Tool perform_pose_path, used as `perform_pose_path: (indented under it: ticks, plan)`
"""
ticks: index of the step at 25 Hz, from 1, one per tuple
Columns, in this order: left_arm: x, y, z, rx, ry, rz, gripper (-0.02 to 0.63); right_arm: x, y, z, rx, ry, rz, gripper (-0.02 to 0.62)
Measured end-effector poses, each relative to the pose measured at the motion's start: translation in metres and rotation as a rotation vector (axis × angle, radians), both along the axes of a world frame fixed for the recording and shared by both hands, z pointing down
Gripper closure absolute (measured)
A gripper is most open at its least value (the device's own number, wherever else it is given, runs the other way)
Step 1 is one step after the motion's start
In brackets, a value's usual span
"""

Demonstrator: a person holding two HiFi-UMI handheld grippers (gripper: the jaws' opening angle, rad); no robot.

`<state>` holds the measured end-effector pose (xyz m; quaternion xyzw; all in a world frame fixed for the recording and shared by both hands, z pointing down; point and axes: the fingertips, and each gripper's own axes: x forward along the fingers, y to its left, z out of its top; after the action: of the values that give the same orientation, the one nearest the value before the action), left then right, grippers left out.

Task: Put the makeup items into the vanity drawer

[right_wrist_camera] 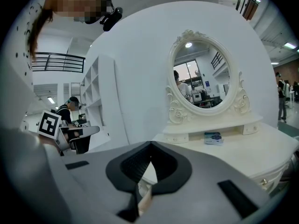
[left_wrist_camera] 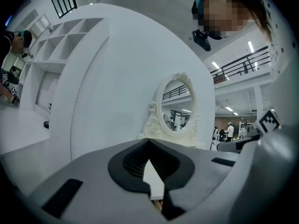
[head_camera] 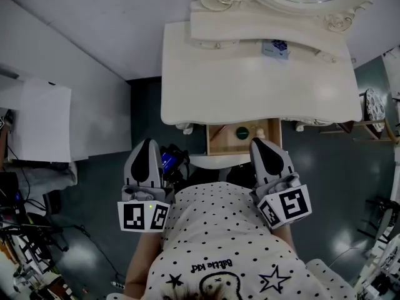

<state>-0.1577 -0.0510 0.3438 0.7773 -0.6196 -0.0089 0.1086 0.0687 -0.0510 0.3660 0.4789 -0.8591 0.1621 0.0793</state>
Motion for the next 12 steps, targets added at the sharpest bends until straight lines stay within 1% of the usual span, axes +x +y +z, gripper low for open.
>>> perform_pose_path:
  ticks: [12]
  plan:
    - [-0.0035,-0.0027,-0.0001,0.000,0.006,-0.004,0.611,-0.0024,-0.0018,0.0000,0.002,0.015,-0.003,0.588]
